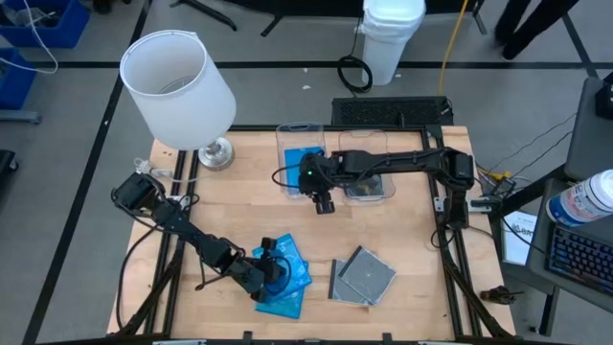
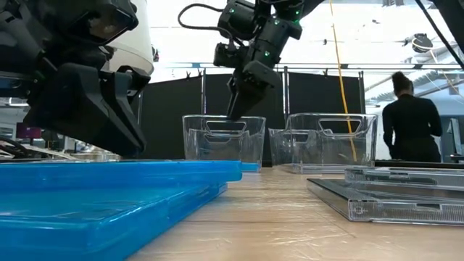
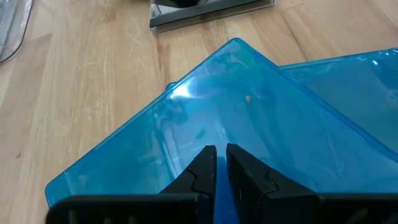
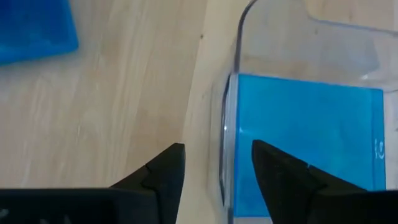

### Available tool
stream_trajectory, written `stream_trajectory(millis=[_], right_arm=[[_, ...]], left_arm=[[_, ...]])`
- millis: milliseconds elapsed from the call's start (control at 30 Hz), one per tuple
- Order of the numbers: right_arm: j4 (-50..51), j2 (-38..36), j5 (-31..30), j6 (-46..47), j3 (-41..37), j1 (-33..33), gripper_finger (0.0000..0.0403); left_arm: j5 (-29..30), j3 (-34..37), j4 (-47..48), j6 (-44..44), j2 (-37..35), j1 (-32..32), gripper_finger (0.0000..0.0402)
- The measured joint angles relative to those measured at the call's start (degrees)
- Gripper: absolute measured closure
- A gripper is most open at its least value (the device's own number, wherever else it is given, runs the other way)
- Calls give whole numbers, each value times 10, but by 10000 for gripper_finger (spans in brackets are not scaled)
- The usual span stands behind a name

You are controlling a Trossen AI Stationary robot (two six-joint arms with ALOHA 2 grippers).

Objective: Pick & place jewel cases by type
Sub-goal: Adjust the left transparent bin

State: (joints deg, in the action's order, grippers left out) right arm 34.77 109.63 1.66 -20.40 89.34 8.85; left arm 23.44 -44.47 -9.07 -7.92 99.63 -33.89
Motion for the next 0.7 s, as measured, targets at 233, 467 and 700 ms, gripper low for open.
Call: stream_trajectory(millis=[233, 467, 700], right_arm=[[-23, 0, 3, 32, 0, 1, 316], [-51, -1, 16, 48, -26, 1, 396], [-77, 0, 17, 77, -54, 1, 377]], left_arm=[[0, 0, -1, 0, 0, 0, 355], [0, 0, -1, -3, 0, 0, 355], [0, 0, -2, -4, 0, 0, 355]])
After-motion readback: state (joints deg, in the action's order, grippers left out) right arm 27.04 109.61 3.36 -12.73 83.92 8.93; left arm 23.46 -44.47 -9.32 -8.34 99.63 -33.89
